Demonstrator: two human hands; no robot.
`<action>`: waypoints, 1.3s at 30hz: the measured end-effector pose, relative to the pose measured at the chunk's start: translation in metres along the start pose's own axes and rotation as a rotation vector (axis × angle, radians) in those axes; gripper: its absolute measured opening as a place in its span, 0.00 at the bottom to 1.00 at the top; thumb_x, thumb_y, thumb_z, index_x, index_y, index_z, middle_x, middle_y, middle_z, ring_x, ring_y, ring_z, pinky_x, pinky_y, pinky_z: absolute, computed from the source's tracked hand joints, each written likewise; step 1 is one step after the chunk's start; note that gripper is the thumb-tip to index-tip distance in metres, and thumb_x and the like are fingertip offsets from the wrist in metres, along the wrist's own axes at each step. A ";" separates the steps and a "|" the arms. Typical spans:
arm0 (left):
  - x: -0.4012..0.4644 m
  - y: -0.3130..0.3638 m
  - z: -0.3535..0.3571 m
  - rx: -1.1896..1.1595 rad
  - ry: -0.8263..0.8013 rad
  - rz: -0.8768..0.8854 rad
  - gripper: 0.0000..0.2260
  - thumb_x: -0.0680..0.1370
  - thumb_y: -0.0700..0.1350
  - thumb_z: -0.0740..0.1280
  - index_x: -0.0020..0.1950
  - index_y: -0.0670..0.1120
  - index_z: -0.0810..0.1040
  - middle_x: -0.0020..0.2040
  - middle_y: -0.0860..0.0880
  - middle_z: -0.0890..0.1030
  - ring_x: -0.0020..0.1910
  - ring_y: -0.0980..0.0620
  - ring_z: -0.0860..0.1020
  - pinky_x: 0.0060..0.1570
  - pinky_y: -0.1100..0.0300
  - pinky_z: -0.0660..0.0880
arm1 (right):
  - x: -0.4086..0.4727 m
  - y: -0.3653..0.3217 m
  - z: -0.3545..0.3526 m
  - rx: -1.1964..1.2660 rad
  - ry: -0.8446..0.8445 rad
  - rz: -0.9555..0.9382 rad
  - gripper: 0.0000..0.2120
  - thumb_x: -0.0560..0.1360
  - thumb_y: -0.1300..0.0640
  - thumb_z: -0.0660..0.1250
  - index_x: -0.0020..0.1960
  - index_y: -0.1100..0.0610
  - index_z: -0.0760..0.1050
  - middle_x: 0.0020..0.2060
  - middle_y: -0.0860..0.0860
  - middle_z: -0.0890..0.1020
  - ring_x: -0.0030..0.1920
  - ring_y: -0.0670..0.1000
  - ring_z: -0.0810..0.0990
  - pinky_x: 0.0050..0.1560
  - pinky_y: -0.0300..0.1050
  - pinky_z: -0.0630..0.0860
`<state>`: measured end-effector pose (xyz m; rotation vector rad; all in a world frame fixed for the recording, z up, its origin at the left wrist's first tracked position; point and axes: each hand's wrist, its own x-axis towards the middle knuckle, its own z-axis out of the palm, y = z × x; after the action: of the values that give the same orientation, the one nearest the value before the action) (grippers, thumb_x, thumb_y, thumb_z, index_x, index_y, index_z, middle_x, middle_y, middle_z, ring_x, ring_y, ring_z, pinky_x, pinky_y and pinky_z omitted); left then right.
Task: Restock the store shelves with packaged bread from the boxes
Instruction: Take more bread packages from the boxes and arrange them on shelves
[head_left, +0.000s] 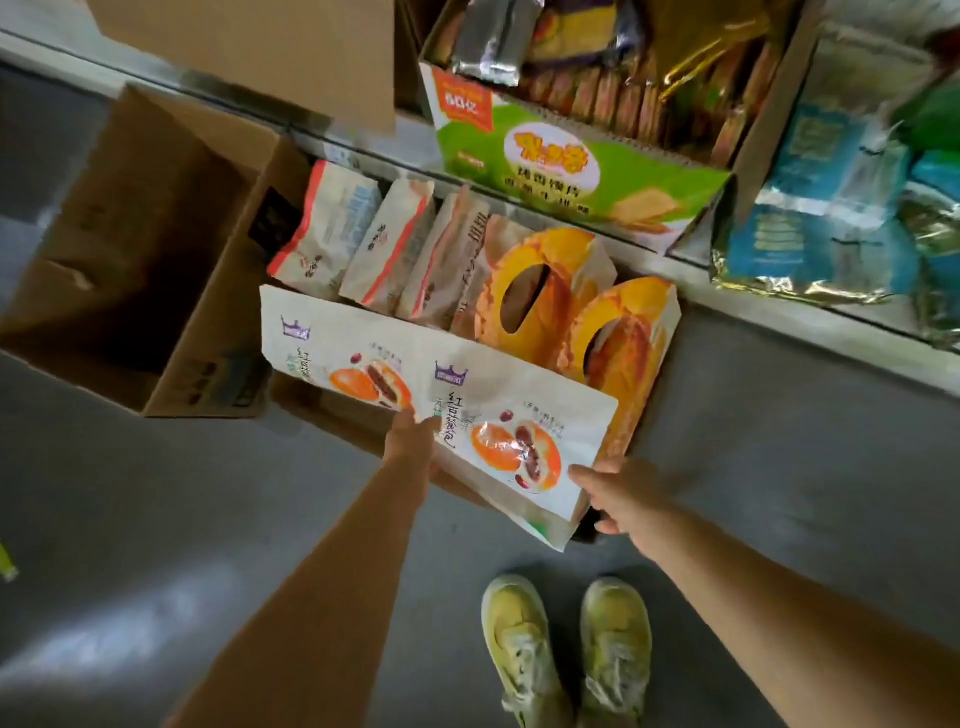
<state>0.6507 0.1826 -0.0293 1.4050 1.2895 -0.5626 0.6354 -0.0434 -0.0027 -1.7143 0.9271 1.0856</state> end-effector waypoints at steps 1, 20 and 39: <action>0.012 -0.002 0.001 0.020 0.019 0.025 0.20 0.81 0.42 0.63 0.73 0.48 0.68 0.63 0.44 0.76 0.53 0.46 0.77 0.51 0.51 0.77 | 0.008 0.005 0.010 0.045 0.015 0.008 0.15 0.75 0.54 0.71 0.57 0.60 0.74 0.54 0.57 0.80 0.52 0.56 0.80 0.38 0.46 0.79; 0.069 -0.004 0.003 0.214 0.092 0.190 0.16 0.83 0.46 0.63 0.70 0.48 0.69 0.58 0.47 0.79 0.57 0.44 0.80 0.37 0.64 0.75 | 0.032 0.035 0.041 0.249 0.199 -0.112 0.07 0.74 0.56 0.74 0.49 0.56 0.79 0.48 0.53 0.83 0.49 0.55 0.81 0.54 0.55 0.80; -0.092 0.056 -0.065 0.371 0.125 0.394 0.13 0.82 0.48 0.62 0.64 0.44 0.75 0.59 0.43 0.78 0.52 0.45 0.76 0.46 0.55 0.77 | -0.107 -0.029 -0.021 0.126 0.252 -0.235 0.12 0.78 0.51 0.67 0.52 0.60 0.77 0.47 0.55 0.81 0.45 0.52 0.79 0.47 0.47 0.76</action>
<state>0.6538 0.2162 0.0922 1.9722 0.9934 -0.4625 0.6312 -0.0392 0.1100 -1.8285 0.8996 0.6552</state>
